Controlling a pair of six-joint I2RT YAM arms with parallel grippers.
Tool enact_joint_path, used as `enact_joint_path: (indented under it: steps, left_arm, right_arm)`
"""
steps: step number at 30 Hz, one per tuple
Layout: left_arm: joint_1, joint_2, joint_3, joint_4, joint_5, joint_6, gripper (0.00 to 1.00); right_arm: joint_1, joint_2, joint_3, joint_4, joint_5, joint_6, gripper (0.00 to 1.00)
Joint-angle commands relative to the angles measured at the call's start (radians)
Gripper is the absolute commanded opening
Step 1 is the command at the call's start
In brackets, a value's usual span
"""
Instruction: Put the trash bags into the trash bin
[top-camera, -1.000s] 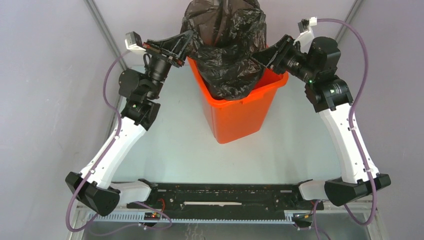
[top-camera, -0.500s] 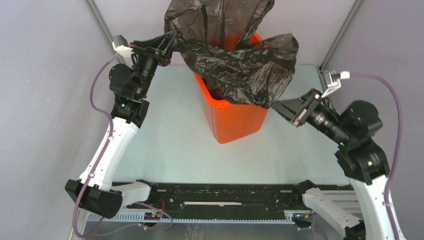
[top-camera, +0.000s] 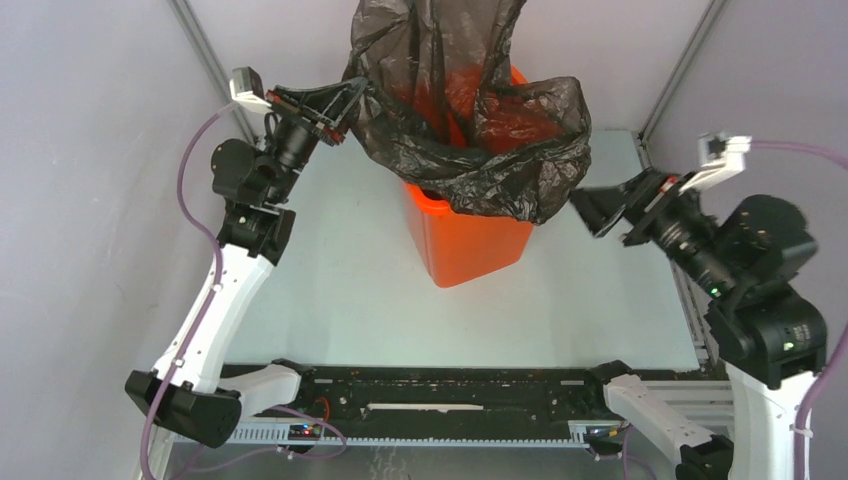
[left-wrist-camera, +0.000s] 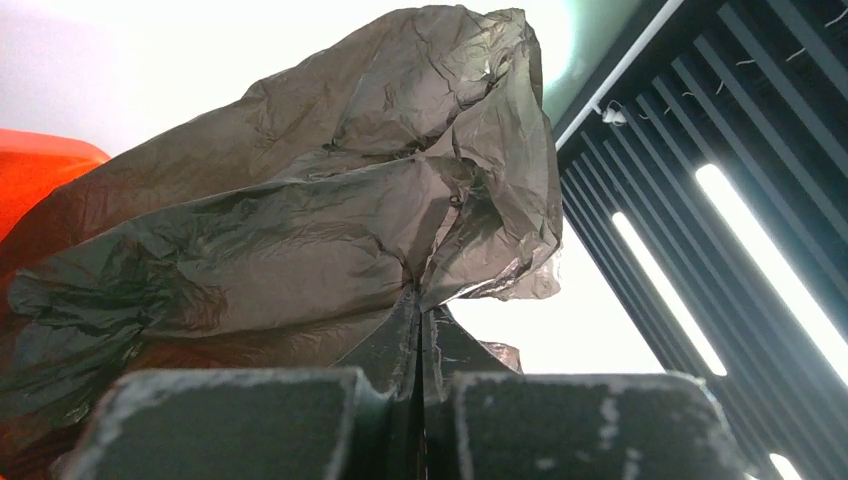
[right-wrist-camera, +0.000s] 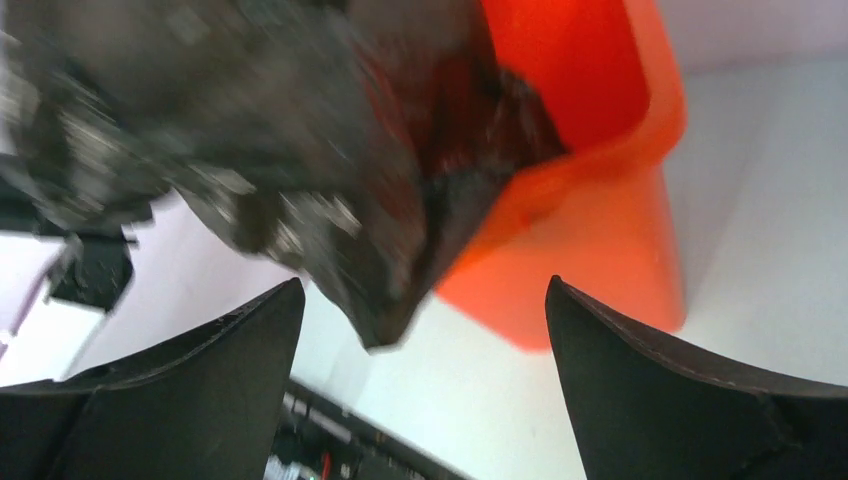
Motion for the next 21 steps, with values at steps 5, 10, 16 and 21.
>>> enact_joint_path:
  steps: [5,10,16,21]
  left_arm:
    - [-0.003,-0.050,-0.073,0.167,-0.066,0.014,0.00]
    - [-0.001,0.027,0.006,0.234,-0.129,-0.015,0.00]
    - [-0.001,0.108,0.083,0.228,-0.125,-0.061,0.00]
    - [0.005,0.129,0.105,0.215,-0.093,-0.067,0.00]
  right_arm:
    - [-0.013,0.105,0.075,0.208,-0.079,0.039,1.00]
    - [0.115,0.049,-0.158,0.407,-0.084,0.046,1.00]
    - [0.219,0.109,-0.127,0.303,0.149,-0.013,0.99]
    - [0.259,0.201,-0.134,0.426,0.227,-0.049,0.93]
